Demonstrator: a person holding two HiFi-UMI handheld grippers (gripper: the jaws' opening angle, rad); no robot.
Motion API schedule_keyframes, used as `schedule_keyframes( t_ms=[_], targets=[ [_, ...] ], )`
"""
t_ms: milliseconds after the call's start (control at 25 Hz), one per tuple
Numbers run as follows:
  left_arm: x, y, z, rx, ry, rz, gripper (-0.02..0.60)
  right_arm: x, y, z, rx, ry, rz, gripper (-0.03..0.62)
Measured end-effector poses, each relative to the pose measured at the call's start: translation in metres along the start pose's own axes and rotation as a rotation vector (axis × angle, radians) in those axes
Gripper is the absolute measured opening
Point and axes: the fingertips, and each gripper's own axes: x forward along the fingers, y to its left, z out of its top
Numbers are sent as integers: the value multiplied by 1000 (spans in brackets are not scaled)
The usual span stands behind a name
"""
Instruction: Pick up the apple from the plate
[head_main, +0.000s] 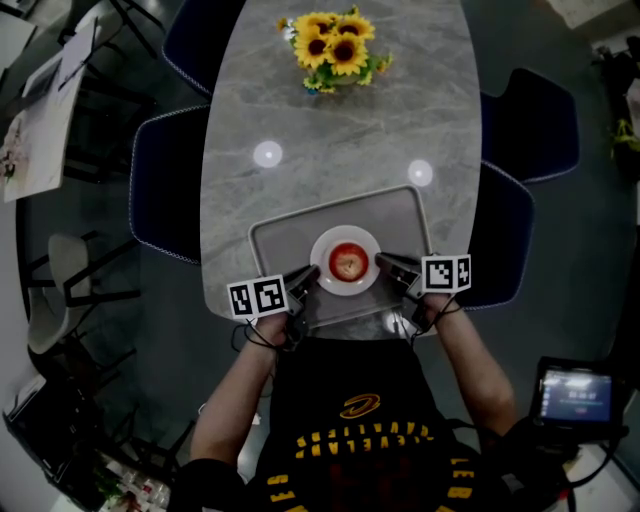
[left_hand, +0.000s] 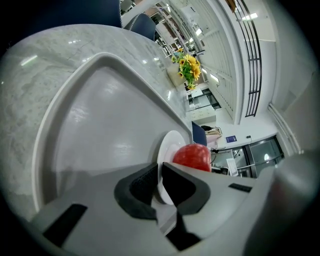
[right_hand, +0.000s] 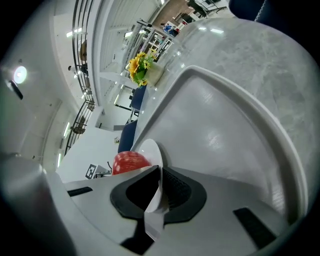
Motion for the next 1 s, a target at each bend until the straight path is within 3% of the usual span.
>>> schedule_keyframes(
  t_ms=[520, 1000],
  targets=[
    [-9, -2, 0, -33, -14, -17, 28, 0, 11, -1, 11, -3, 30, 31],
    [-33, -26, 0, -78, -92, -43, 28, -8, 47, 7, -74, 56, 100, 31]
  ],
)
